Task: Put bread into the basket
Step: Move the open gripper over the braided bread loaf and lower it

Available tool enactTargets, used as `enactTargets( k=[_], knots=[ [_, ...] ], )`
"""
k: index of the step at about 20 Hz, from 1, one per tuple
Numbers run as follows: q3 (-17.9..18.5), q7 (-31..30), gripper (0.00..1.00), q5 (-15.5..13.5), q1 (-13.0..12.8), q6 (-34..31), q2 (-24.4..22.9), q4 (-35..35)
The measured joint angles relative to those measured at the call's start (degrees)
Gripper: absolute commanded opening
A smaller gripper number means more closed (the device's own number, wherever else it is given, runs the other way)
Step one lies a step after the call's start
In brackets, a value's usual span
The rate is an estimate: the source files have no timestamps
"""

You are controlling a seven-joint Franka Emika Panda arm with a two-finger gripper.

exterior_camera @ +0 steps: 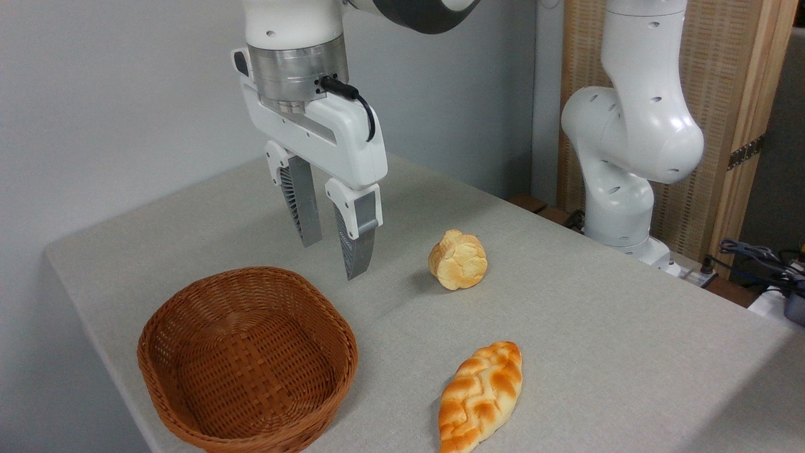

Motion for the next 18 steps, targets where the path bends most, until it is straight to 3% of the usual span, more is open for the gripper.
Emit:
enactTargets(
  k=[11, 16, 18],
  knots=[
    [0.38, 0.00, 1.00, 0.00, 0.52, -0.53, -0.91, -2.42],
    [2.03, 1.68, 1.00, 0.00, 3.24, -0.53, -2.74, -4.98],
    [2.54, 3.92, 1.00, 0.01, 5.58, -0.18, -3.00, -6.78]
  ],
)
